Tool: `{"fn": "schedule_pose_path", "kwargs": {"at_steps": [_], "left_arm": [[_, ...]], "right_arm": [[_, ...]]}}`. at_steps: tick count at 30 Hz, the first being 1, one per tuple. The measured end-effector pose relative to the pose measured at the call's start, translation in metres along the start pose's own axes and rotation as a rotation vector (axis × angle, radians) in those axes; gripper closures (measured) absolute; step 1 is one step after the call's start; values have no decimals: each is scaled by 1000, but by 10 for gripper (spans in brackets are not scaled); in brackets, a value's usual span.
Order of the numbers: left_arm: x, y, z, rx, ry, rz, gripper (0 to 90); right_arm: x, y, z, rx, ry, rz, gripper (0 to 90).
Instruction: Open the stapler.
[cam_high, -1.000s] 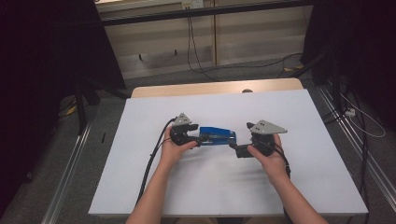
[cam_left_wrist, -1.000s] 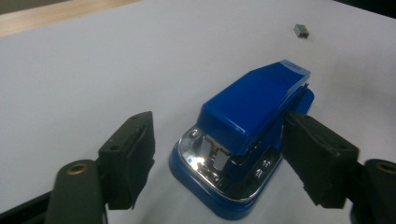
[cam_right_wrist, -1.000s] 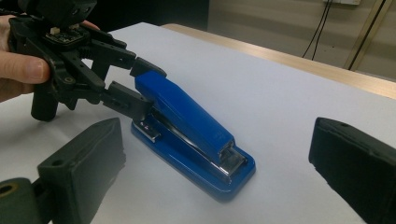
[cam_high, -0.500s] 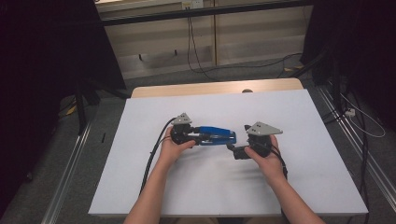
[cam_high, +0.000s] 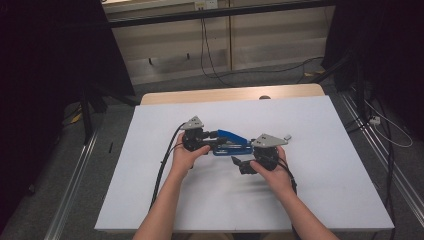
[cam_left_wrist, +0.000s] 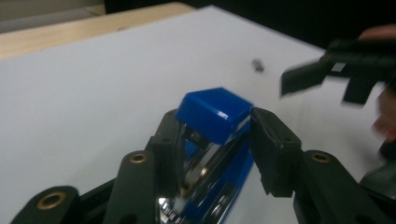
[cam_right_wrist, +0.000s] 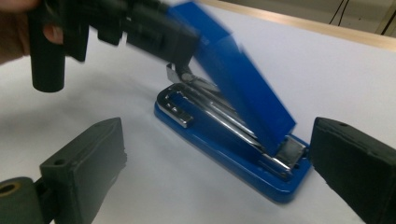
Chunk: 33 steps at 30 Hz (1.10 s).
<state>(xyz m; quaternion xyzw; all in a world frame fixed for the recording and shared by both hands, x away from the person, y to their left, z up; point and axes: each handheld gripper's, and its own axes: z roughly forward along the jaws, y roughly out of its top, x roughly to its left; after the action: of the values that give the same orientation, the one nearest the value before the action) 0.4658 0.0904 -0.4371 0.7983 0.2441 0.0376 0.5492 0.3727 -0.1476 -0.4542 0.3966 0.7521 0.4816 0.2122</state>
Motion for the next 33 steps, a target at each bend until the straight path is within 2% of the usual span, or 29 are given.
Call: {"fn": "schedule_pose_path", "kwargs": {"at_steps": [3, 5, 6, 9, 12, 13, 14, 15, 19, 20, 22, 26, 28, 31, 33], "left_arm": [[-4, 5, 1, 2, 12, 7, 579], [-6, 7, 1, 6, 22, 16, 580], [-7, 8, 2, 7, 27, 19, 580], [-8, 10, 2, 16, 35, 23, 577], [-10, 11, 3, 18, 44, 19, 575], [-10, 12, 3, 19, 47, 17, 575], [-12, 13, 4, 22, 50, 26, 575], [-13, 14, 4, 26, 54, 29, 575], [-14, 16, 4, 27, 56, 36, 576], [-14, 16, 4, 27, 54, 34, 576], [-13, 17, 4, 30, 49, 21, 576], [-15, 18, 4, 36, 62, 34, 574], [-15, 18, 4, 32, 61, 20, 573], [-15, 19, 4, 23, 58, 20, 568], [-15, 19, 4, 24, 58, 22, 567]], "right_arm": [[3, 1, 5, 4, 3, 12, 42], [6, 2, 7, 2, 10, 19, 103], [8, 3, 7, 1, 13, 18, 171], [11, 4, 10, 6, 11, 6, 457], [14, 5, 16, 21, 22, 22, 723], [14, 5, 16, 21, 22, 22, 723], [15, 5, 19, 30, 13, 36, 851], [16, 6, 22, 27, 12, 54, 895], [17, 10, 31, 27, -13, 97, 900], [17, 10, 31, 27, -13, 97, 900], [16, 13, 36, 13, -32, 130, 900], [18, 16, 42, 3, -35, 133, 900], [20, 17, 46, 10, -54, 129, 900], [20, 18, 50, -1, -73, 137, 900], [20, 19, 52, -15, -65, 142, 900]]}}
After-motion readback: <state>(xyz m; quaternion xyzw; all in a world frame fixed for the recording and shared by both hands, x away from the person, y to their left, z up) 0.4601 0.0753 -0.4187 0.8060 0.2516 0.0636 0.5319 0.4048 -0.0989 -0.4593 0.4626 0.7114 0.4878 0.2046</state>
